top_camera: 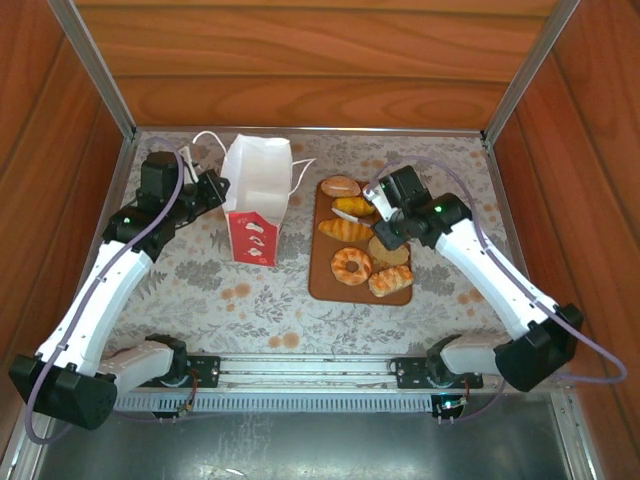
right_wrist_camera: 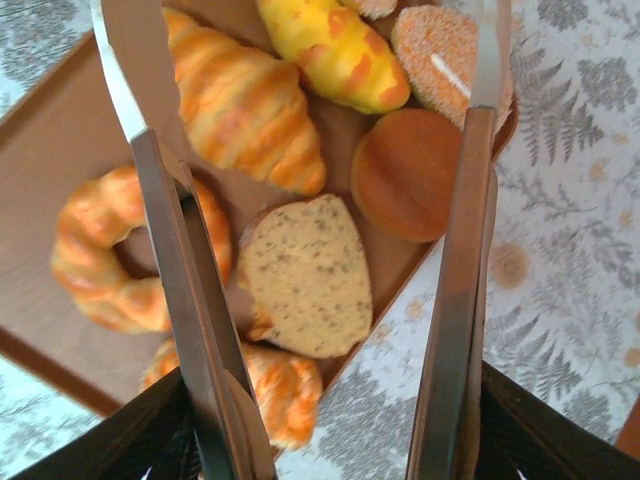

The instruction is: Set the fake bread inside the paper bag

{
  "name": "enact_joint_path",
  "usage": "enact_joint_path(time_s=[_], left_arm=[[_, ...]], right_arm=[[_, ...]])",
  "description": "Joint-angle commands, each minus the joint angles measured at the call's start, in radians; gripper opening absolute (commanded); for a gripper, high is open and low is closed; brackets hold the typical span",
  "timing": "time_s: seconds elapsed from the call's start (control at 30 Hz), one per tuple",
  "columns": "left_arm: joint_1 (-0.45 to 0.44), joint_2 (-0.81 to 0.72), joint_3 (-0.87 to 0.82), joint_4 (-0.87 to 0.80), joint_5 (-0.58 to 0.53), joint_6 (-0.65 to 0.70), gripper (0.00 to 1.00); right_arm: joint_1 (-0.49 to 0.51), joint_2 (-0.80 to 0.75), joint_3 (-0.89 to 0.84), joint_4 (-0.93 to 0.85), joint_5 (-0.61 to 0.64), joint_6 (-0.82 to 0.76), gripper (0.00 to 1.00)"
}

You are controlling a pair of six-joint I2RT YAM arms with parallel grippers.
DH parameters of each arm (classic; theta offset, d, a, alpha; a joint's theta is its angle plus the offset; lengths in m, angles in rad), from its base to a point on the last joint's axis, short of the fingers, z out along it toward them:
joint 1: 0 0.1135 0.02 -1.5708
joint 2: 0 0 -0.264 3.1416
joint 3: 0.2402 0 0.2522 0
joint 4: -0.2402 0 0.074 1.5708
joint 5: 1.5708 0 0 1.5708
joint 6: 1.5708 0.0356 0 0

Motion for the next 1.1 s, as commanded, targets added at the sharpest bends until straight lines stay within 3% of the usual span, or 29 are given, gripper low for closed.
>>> enact_joint_path(time_s=[0.0, 0.6, 1.07], left_arm=[[-0.015, -0.010, -0.023, 0.033, 0.013, -0.010, 0.00], [-0.022, -0.055, -0.093, 0.033, -0.006, -0.036, 0.00], [-0.022, -0.044, -0.092, 0.033, -0.010, -0.040, 0.00]], right_arm=[[-0.022, 0.068, 0.075, 0.081, 0.036, -0.128, 0.65], [-0.051, 0.460, 0.356, 0.036, 0.011, -0.300, 0.63], [-0.076, 0.587, 0.449, 0.031, 0.041, -0.304, 0.61]])
